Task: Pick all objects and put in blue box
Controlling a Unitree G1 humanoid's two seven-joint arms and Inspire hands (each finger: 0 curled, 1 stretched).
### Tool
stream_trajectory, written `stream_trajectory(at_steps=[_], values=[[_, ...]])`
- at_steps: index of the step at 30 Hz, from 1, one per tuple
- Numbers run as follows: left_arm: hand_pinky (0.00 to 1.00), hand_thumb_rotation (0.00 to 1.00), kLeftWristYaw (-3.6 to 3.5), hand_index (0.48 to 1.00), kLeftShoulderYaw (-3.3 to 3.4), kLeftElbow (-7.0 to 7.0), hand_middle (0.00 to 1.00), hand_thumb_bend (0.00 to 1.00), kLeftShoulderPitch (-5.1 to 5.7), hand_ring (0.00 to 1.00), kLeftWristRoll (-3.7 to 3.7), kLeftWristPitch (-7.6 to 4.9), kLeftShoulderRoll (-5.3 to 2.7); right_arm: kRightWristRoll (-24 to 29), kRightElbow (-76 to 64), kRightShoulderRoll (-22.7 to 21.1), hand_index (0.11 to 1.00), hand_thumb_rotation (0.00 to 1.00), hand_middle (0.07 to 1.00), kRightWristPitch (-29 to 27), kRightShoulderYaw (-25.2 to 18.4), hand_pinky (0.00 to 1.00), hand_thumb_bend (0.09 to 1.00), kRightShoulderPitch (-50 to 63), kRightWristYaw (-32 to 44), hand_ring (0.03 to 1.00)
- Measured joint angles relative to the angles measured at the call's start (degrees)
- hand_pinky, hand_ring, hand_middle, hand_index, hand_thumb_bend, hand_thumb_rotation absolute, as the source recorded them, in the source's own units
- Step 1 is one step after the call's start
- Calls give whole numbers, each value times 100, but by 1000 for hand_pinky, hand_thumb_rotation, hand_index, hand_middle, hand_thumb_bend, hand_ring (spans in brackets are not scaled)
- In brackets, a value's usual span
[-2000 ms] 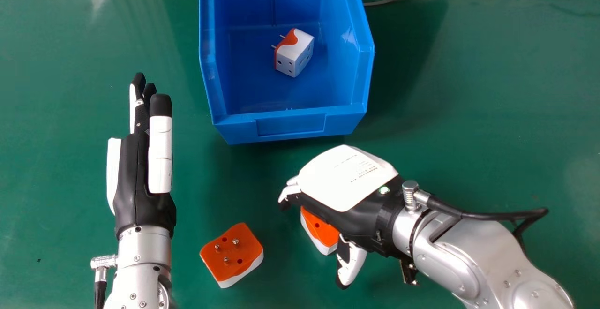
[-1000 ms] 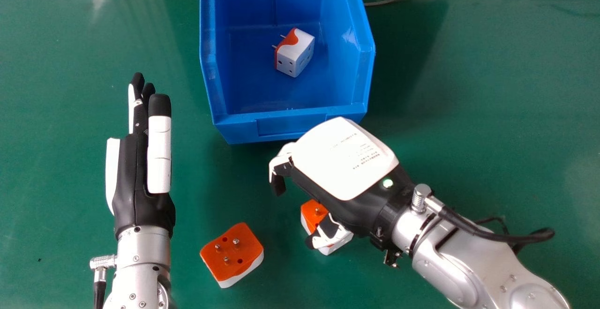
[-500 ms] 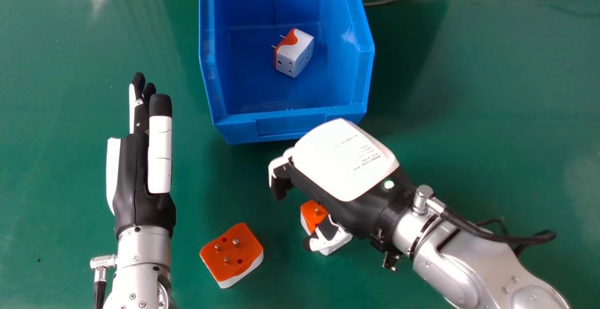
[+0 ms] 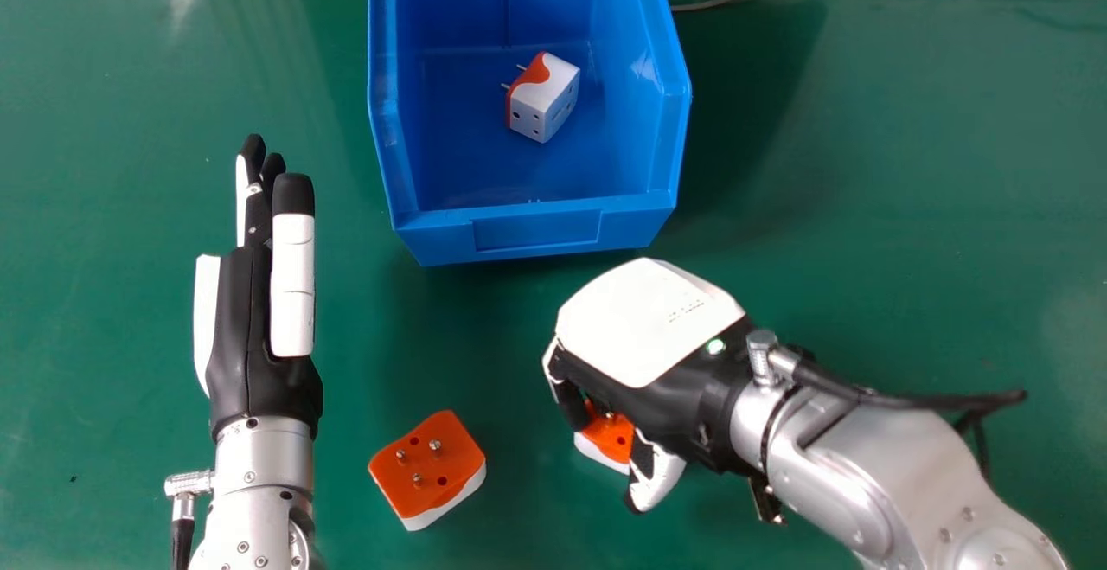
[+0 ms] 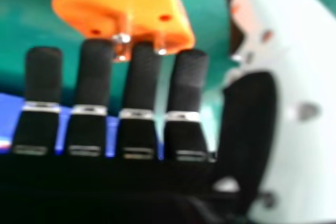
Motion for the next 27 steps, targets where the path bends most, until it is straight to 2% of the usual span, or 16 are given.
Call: stream_trajectory(at_steps=[3,4,5,6,7,9,11,13,17,19,27], values=[[1000,1000,-2,1000,3,0,1000,903,0,1000,-3,0,0,-99,-60,77,667,74,729,112,0,581,652,-41,278,682],[1000,1000,-2,1000,7,0,1000,905,0,1000,-4,1,1,-114,-86,90,731,104,783,143,1,648,722,-41,341,746],[1000,1000,-2,1000,8,0,1000,905,0,1000,-3,2,1,-119,-107,94,731,104,783,170,1,648,722,-41,379,746],[1000,1000,0,1000,7,0,1000,905,0,1000,5,2,2,-134,-121,101,785,131,827,196,2,705,778,-40,407,797],[1000,1000,1,1000,7,0,1000,905,0,1000,11,2,5,-143,-135,102,785,131,827,202,2,705,778,-40,435,797],[1000,1000,-4,1000,7,0,1000,909,0,1000,7,2,6,-148,-148,102,862,172,889,202,4,791,859,-39,454,870],[1000,1000,-10,1000,13,0,1000,908,0,1000,-5,2,6,-148,-155,103,890,187,912,202,4,821,887,-40,464,896],[1000,1000,-14,1000,18,0,1000,908,0,1000,-47,2,6,-147,-157,103,890,187,912,201,4,821,887,-39,462,896],[1000,1000,-12,1000,16,0,1000,906,0,1000,-52,1,5,-138,-163,103,930,204,944,200,2,864,929,-37,460,934],[1000,1000,-21,1000,16,0,1000,904,0,1000,-95,1,5,-112,-177,92,944,207,955,192,-5,879,943,-30,450,947],[1000,1000,-21,1000,12,16,1000,899,-3,1000,-98,-1,7,-97,-403,70,972,210,977,201,-28,906,972,16,579,973]])
